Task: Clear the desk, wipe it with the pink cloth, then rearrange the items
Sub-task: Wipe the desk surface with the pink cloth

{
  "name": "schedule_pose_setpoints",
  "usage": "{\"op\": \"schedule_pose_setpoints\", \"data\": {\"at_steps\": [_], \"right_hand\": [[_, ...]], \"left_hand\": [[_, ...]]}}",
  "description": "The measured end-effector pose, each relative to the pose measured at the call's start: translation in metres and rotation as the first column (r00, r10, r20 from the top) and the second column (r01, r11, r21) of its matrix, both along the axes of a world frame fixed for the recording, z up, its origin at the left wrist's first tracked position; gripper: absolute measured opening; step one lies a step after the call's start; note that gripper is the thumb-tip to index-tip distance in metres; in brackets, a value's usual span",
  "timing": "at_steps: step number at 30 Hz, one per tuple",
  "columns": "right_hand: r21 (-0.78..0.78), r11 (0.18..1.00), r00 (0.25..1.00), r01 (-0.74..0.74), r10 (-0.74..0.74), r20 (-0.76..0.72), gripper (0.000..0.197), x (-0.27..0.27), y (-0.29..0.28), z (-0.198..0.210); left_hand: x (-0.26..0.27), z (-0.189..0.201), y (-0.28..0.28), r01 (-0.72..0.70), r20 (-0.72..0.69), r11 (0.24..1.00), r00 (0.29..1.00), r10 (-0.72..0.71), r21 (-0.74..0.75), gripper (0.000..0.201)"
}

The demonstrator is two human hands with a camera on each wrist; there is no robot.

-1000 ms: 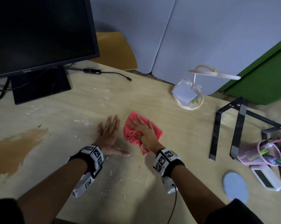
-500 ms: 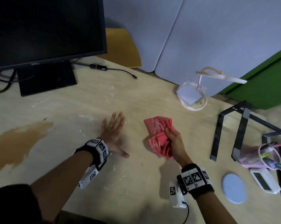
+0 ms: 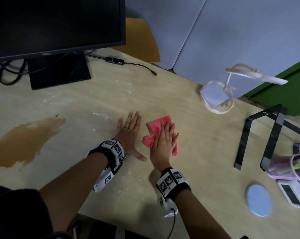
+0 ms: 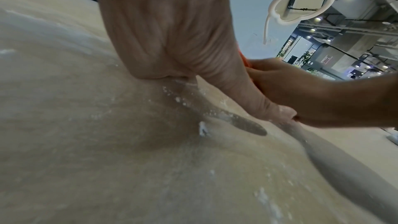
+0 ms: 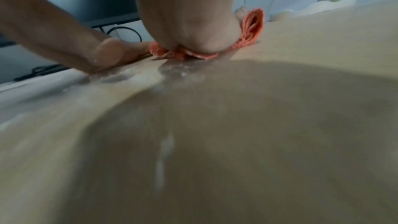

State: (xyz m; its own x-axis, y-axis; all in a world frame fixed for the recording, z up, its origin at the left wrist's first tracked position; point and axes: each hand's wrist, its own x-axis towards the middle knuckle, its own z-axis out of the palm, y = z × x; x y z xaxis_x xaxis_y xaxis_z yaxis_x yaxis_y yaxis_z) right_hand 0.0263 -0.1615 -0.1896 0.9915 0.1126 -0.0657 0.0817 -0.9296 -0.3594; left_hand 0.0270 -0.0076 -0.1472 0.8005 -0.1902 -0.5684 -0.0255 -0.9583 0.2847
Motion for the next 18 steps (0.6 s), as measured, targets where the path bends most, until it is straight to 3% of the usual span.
{"op": "schedule_pose_setpoints", "data": {"at_steps": [3,6,10,13,18], "right_hand": [[0.129,0.991,1.000,-0.026,0.024,0.017,0.055,0.030,0.011,0.009],[0.161,0.976,0.989,-0.146,0.148,0.000,0.058,0.057,0.021,0.012],[-0.008,0.943,0.943,-0.332,0.332,0.003,0.054,0.066,0.022,-0.003],[-0.031,0.910,0.911,-0.413,0.412,-0.020,0.056,0.065,0.017,-0.005],[-0.100,0.846,0.852,-0.523,0.524,-0.022,0.057,0.047,0.019,-0.003]], "left_hand": [[0.001,-0.001,0.001,-0.011,-0.002,0.999,1.000,0.011,-0.040,0.165],[-0.001,0.000,0.002,-0.043,0.020,0.996,0.999,0.045,-0.075,0.165],[-0.004,0.004,0.003,-0.093,0.031,0.984,0.995,0.098,-0.154,0.163],[-0.009,0.008,0.009,-0.121,0.022,0.966,0.991,0.129,-0.228,0.162],[-0.033,0.020,0.027,-0.042,0.079,0.974,0.995,0.061,-0.221,0.159]]}}
